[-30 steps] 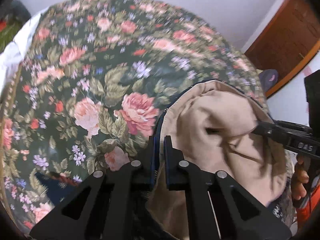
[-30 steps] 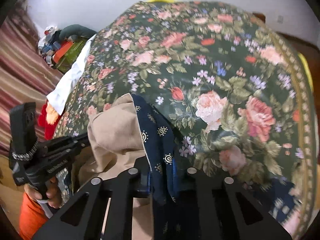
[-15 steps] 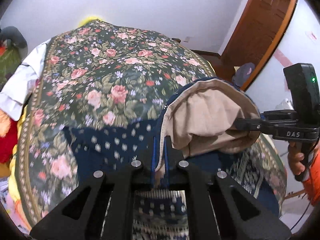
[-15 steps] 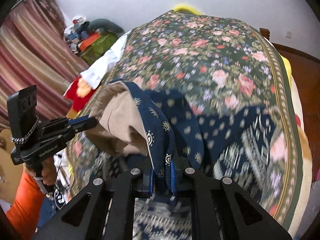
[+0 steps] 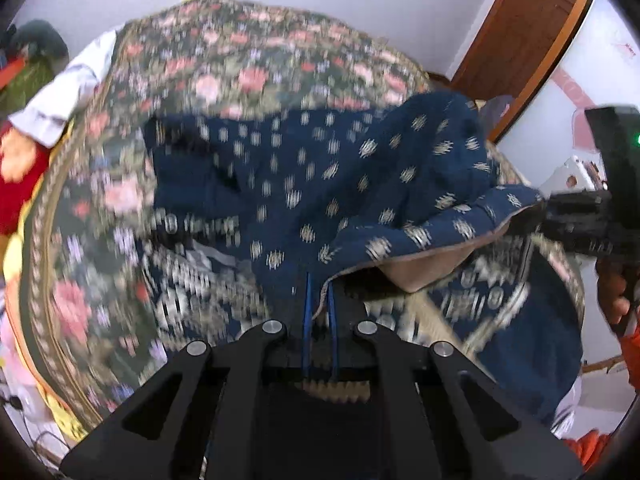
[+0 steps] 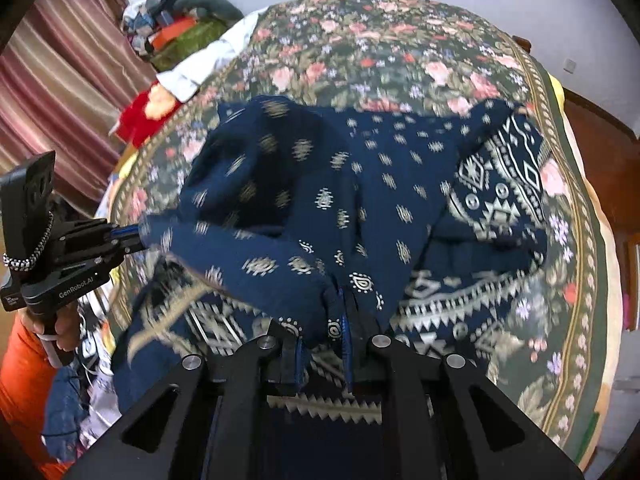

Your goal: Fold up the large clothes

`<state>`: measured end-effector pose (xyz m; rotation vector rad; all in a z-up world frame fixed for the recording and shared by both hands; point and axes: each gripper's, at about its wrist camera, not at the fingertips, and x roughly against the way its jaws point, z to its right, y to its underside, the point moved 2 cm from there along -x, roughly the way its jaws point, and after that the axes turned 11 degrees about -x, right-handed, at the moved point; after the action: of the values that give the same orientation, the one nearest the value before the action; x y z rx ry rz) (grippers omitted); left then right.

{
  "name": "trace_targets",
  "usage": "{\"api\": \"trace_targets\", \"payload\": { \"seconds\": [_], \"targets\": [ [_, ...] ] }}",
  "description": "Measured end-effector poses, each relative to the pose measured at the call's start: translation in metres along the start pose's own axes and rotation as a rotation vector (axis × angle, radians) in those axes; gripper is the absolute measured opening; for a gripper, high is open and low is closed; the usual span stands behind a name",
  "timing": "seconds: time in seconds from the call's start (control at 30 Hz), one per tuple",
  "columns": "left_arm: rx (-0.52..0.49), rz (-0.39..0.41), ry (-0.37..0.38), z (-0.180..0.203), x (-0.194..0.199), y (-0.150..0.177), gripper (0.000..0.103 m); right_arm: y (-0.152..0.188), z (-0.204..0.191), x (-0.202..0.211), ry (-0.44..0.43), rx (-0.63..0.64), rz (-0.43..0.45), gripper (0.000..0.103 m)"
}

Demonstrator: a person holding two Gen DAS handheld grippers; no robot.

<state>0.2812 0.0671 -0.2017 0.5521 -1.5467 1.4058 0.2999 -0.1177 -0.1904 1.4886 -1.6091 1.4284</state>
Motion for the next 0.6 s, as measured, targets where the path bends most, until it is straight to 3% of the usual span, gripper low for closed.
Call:
{"api": "trace_targets", "payload": {
  "seconds": [0.13, 0.2, 0.33, 0.5, 0.6],
  "targets": [
    [-0.029, -0.035, -0.012, 0.007, -0.003, 0.025, 0.007, 0.010, 0.002, 0.003, 0.006, 0.024, -0.025, 0.011],
    [-0.045, -0.055, -0.061, 0.007, -0.002, 0.033, 0.007, 0.016, 0.002, 0.007, 0.046, 0.057, -0.023, 0.011],
    [-0.026, -0.047, -0.090, -0.004, 0.012, 0.040, 0.007, 0.024, 0.002, 0.018, 0.074, 0.096, -0.010, 0.011],
    [0.001, 0.014, -0.147, -0.018, 0.039, 0.019, 0.007, 0.025, 0.007, 0.029, 0.073, 0.101, 0.003, 0.011],
    [0.039, 0.057, -0.096, -0.016, 0.039, -0.003, 0.009, 0.026, 0.009, 0.034, 0.069, 0.104, 0.015, 0.011]
  ]
}}
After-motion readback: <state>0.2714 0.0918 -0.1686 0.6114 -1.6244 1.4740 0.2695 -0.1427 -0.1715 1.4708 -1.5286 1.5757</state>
